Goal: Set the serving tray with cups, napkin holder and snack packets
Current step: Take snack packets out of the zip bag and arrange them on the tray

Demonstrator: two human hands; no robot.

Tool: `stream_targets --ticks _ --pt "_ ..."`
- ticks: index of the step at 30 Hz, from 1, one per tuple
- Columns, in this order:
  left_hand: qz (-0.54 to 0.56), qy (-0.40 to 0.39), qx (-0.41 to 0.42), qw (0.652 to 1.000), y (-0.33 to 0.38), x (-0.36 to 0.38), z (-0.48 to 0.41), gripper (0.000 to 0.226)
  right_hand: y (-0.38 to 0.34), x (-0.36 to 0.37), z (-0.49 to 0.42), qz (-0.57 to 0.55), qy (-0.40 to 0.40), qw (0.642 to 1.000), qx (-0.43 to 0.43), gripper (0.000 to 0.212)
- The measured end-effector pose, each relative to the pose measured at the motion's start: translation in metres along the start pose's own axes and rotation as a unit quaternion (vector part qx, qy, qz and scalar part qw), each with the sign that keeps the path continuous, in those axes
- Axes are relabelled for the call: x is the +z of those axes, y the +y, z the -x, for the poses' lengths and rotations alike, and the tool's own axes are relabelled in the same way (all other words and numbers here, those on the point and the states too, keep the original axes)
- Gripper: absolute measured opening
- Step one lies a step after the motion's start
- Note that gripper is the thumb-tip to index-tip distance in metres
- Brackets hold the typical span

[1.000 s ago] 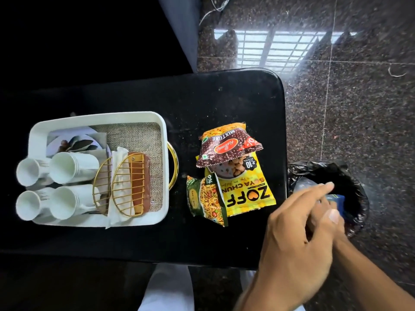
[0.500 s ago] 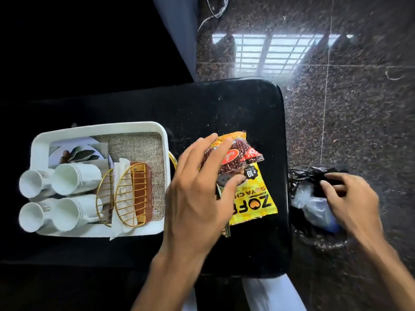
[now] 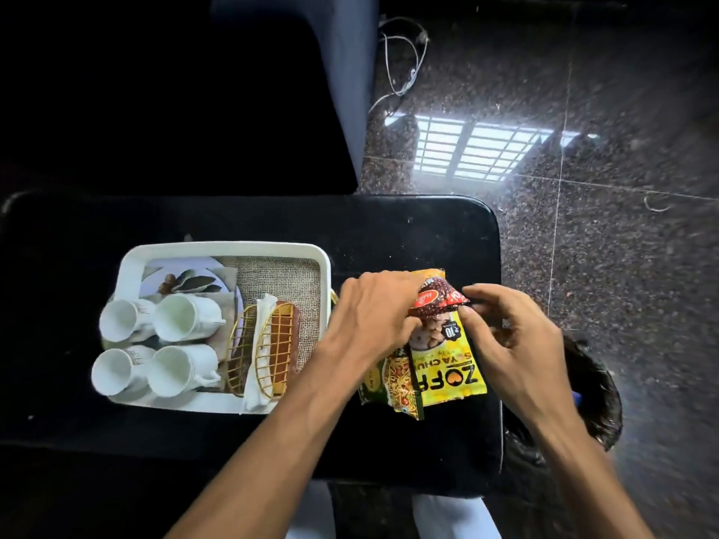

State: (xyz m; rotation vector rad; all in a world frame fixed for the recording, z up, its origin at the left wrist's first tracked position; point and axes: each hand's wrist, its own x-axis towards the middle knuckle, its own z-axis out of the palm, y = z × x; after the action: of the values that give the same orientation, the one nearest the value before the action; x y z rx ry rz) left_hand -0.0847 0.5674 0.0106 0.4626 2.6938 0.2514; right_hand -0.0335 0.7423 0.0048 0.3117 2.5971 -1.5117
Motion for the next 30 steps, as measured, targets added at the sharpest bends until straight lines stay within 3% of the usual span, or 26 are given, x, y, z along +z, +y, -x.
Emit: stream_targets --ticks 2,7,10,15,19,22,26,28,30 --pt "-0.004 0.034 0.002 0.999 -0.001 0.004 -0.002 0.016 -0.002 0.009 0.000 -0.020 0.007 1.000 0.005 0.025" --pt "0.102 0.114 -0.068 0.986 -0.019 0.003 -0.004 0.021 -0.006 0.028 0.005 -0.032 0.028 0.999 0.015 0.045" --pt "0.236 0.179 -0.149 0.943 -0.029 -0.008 0.002 0.021 -0.014 0.042 0.006 0.039 -0.009 0.999 -0.031 0.063" --pt "0.405 0.275 -0.221 0.844 -0.039 -0.034 0.032 0.015 -0.048 0.080 0.005 0.076 -0.040 0.989 -0.119 0.093" --pt "0.499 0.293 -0.238 0.780 -0.050 -0.056 0.062 0.015 -0.085 0.113 0.004 0.042 0.057 0.986 -0.151 0.081" --pt "0.561 0.279 -0.201 0.753 -0.074 -0.074 0.085 0.029 -0.112 0.137 -0.001 0.011 0.095 0.983 -0.156 0.052" --pt "0.441 0.363 -0.175 0.802 -0.155 -0.092 0.109 0.042 -0.145 0.173 -0.014 0.019 0.052 0.983 -0.173 0.040" --pt "0.419 0.326 -0.176 0.829 -0.207 -0.094 0.116 0.053 -0.163 0.195 -0.020 0.006 -0.014 0.987 -0.160 0.041" --pt "0.460 0.258 -0.171 0.832 -0.255 -0.092 0.120 0.055 -0.181 0.222 -0.025 -0.050 -0.096 0.987 -0.118 0.035"
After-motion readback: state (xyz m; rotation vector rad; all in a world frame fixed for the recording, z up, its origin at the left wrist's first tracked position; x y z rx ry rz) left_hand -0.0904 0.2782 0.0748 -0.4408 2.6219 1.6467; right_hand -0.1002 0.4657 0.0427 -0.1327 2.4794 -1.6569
